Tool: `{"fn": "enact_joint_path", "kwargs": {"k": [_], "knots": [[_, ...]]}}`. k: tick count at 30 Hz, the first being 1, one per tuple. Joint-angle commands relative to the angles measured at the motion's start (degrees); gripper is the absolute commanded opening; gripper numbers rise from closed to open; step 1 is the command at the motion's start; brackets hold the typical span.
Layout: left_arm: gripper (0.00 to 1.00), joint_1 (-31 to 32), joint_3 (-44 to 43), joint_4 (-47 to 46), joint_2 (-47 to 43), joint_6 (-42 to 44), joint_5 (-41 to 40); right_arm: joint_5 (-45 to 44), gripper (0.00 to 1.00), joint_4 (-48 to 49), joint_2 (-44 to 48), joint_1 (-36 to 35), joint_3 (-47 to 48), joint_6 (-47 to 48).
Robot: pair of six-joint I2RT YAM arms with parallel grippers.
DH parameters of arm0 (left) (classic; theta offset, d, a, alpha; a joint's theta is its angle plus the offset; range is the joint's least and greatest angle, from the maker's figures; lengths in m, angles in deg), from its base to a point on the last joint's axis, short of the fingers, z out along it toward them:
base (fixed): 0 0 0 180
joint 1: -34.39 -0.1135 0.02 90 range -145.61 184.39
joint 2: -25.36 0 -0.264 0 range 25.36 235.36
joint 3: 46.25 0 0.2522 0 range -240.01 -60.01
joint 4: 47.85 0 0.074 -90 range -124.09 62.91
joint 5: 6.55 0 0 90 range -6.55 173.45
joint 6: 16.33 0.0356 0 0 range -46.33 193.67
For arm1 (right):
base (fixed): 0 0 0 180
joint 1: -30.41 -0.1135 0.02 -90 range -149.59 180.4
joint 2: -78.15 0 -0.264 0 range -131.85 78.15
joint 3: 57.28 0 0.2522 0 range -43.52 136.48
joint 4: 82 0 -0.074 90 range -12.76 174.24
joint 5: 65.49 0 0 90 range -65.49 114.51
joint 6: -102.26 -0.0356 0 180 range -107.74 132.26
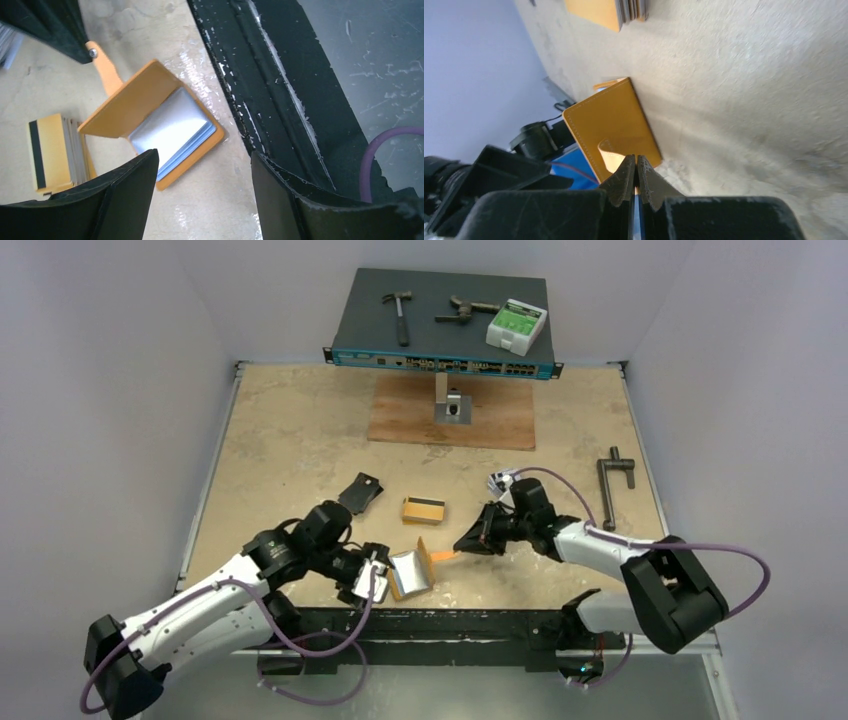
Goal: Put the credit cards into the card holder
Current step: Place the card holder at the center of the board.
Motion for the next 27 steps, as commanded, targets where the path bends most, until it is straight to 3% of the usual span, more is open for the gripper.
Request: {"fn": "enact_joint_path", "kwargs": {"k": [1, 8, 20, 27], "knots": [[0.67, 1.9, -2.5, 0.1, 3.1, 8.6, 3.3, -6.3, 0.00, -15.4, -0.3, 0.9, 7.6, 14.2], [0.63, 2.0, -2.9, -8.3, 9.9, 4.6, 3.9, -17.0, 0.00, -26.7, -4.0, 0.2, 12.3, 23.9], [0.61, 2.0, 0.2, -17.8, 11.1, 6.1, 0.4, -21.3, 0.00, -28.9, -2.0, -8.4, 11.3, 24.5], [0.66, 3.7, -2.0, -18.6, 16.0, 16.8, 3.1, -21.2, 0.00, -32.0, 2.5, -9.9, 16.6, 24.8]]}}
